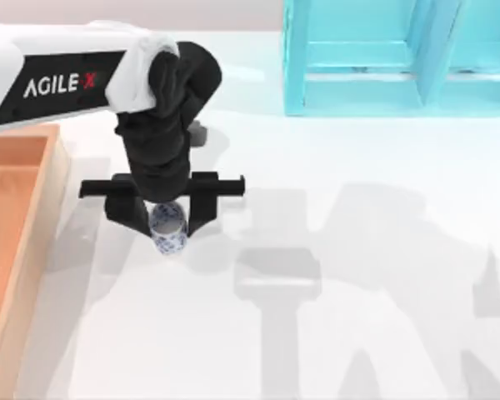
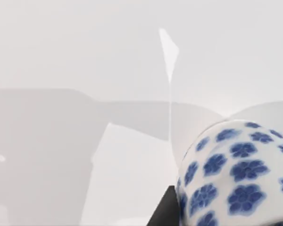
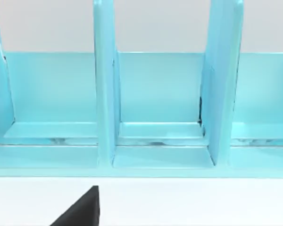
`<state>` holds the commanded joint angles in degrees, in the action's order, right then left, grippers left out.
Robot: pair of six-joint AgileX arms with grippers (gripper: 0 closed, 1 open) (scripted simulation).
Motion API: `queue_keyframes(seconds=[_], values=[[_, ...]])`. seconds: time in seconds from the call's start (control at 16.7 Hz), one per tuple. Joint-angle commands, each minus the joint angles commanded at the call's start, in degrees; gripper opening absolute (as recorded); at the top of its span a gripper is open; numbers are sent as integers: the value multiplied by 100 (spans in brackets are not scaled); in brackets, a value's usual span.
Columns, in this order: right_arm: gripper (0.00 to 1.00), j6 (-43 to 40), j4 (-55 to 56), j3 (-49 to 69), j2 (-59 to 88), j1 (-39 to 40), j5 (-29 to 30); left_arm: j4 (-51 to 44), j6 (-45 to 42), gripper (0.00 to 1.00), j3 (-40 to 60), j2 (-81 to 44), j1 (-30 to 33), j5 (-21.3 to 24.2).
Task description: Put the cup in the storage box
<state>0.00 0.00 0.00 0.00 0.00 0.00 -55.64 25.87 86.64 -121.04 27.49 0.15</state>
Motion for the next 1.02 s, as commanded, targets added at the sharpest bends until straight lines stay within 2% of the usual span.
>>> queue_keyframes(seconds=[0.18,0.3,0.48,0.66,0.84,1.02], values=[[100,0,0,0,0,0,0,-78,-84,0,24,78,-81,33],[100,0,0,0,0,0,0,-382,-399,0,121,373,-393,143],[100,0,0,0,0,0,0,-1132,-1328,0,308,1006,-1233,319],[100,0,0,0,0,0,0,-1944,-2633,0,445,1562,-2280,377],[100,0,0,0,0,0,0,-2452,-3722,0,554,1840,-3253,273],[100,0,0,0,0,0,0,-2545,-4262,0,632,1905,-3946,89]])
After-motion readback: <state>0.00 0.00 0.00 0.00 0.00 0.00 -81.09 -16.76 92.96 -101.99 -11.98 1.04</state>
